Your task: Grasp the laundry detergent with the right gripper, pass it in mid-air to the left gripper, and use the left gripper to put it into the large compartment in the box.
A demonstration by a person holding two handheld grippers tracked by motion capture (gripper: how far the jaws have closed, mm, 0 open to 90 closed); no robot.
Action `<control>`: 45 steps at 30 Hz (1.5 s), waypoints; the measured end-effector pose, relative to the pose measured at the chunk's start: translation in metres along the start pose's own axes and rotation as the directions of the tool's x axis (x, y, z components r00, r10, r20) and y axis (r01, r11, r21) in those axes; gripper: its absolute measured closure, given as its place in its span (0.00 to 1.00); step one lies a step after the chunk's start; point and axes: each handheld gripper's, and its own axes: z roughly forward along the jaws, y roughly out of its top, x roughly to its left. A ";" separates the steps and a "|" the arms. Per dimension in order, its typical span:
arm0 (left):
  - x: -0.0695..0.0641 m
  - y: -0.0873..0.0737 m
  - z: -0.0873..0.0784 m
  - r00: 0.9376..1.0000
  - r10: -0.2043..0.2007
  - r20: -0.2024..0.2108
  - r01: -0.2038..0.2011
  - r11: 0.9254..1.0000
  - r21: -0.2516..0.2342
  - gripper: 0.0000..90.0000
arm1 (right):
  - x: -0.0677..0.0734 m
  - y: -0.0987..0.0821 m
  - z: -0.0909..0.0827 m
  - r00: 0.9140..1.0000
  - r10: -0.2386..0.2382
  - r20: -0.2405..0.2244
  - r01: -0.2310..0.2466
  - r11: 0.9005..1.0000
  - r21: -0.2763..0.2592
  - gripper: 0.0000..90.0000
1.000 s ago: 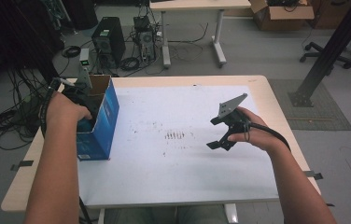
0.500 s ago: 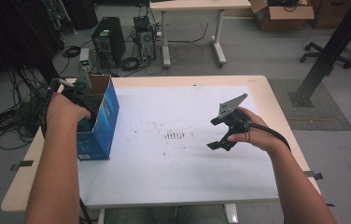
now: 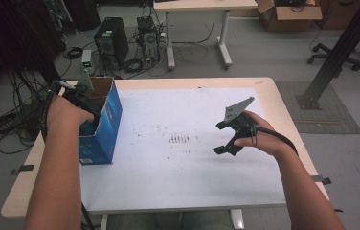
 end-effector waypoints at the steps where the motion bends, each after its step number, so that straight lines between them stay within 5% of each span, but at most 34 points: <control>1: -0.001 0.000 -0.001 1.000 0.001 0.000 -0.001 1.000 -0.003 0.37 | 0.000 0.000 0.000 1.000 0.000 0.001 0.000 1.000 0.000 0.03; 19: -0.005 -0.009 -0.027 1.000 -0.006 -0.010 0.005 0.999 -0.040 0.30 | 0.002 0.000 -0.002 1.000 -0.006 0.001 0.006 1.000 -0.018 0.03; 33: -0.008 -0.020 -0.045 1.000 -0.001 -0.023 0.000 0.999 -0.044 0.15 | 0.006 0.004 -0.005 1.000 -0.023 0.003 0.023 0.999 -0.029 0.03; 45: -0.013 -0.032 -0.066 0.998 0.037 -0.049 -0.041 0.995 -0.086 0.06 | 0.012 0.009 -0.015 0.999 -0.036 0.011 0.036 0.998 -0.042 0.03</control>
